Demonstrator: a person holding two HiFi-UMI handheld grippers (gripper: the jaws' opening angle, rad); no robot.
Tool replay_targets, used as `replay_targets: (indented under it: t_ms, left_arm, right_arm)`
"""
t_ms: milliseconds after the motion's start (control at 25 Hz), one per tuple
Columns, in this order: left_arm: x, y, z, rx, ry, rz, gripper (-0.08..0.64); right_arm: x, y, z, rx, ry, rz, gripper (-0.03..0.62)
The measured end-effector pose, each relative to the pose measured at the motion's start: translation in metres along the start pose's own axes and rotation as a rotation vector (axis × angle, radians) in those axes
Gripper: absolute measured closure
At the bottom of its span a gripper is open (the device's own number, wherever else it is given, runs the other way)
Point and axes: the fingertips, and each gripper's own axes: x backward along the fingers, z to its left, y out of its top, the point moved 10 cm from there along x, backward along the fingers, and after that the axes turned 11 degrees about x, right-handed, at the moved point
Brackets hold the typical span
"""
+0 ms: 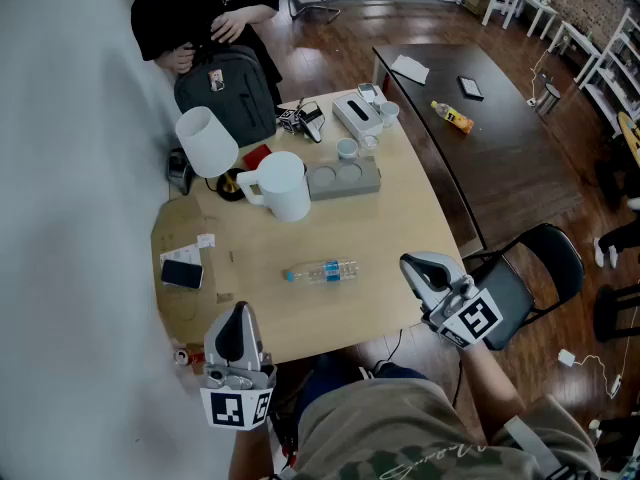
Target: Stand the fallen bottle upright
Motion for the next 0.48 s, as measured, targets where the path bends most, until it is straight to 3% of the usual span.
replay_targets:
  t_ms: [120, 240, 360, 480]
  left_arm:
    - [-0.020, 0.007, 0.036, 0.004, -0.033, -0.002, 0.557]
    - [-0.034, 0.005, 0.053, 0.016, -0.029, 0.015, 0.557]
    - [-0.036, -0.002, 0.055, 0.042, -0.009, 0.031, 0.557]
    - [-0.040, -0.009, 0.049, 0.067, 0.022, 0.024, 0.557]
  right_arm:
    - [-0.035, -0.005, -0.001, 0.001, -0.050, -0.003, 0.589]
    - [-0.063, -0.024, -0.002, -0.020, -0.052, 0.064, 0.588]
    - [-0.083, -0.053, 0.004, -0.055, -0.008, 0.158, 0.586]
    - [-0.107, -0.075, 0.008, -0.057, 0.093, 0.216, 0.584]
